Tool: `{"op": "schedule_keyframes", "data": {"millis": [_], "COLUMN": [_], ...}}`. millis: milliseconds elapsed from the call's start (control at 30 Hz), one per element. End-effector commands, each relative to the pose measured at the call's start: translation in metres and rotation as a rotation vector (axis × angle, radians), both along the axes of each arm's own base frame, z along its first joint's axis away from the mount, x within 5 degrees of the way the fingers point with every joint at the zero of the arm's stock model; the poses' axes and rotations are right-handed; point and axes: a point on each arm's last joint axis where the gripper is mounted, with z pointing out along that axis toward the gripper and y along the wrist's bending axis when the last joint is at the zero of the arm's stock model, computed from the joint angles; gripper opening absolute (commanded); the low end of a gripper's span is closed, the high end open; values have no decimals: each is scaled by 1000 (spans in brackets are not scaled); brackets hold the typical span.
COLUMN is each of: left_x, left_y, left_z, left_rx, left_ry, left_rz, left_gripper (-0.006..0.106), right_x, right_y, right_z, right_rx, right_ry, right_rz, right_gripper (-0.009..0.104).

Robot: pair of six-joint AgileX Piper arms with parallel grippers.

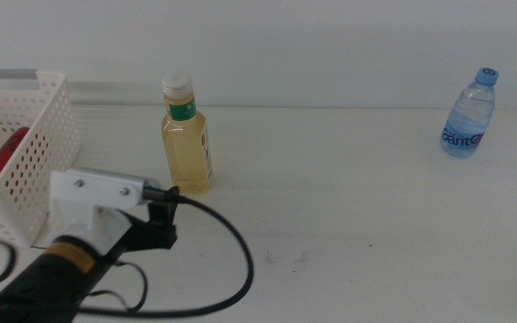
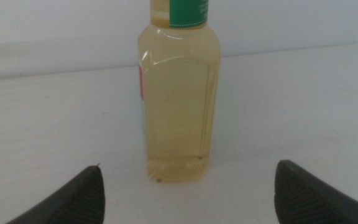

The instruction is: Use arms to grab the bottles and put them into the dustbin to the left of the table.

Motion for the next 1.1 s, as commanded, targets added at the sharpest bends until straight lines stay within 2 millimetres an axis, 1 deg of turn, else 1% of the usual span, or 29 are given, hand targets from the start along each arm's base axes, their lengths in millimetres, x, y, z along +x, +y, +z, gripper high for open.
{"op": "schedule_keyframes", "data": {"millis": [0,167,400,533,667,767,933,1067], "left_x": [14,37,63,74,84,88,93,104], "left_y": [-7,-19,-33,-36,-34,-29,-23,-24], "left_z": [-3,-10,-17,-26,-34,-37,-36,-39], "left_rx": [-26,5,3,3,12,17,29,-1], "left_ry": [-31,-38,-21,-2,3,2,-18,-29], "left_rz": [9,-6,-18,-1,15,23,11,1], "left_gripper": [93,93,93,93,93,93,93,92], "right_x": [0,0,0,0,0,0,0,0], "right_y": [-1,-1,-1,-1,-1,-1,-1,-1], "right_z": [-1,-1,-1,-1,-1,-1,-1,-1], "right_rx": [-17,-17,-17,-17,-17,-17,-17,-17], "right_ry": [-7,-7,-7,-7,-7,-7,-7,-7], "right_rz": [-6,-6,-6,-6,-6,-6,-6,-6], "right_gripper": [88,88,88,88,88,88,88,88]}}
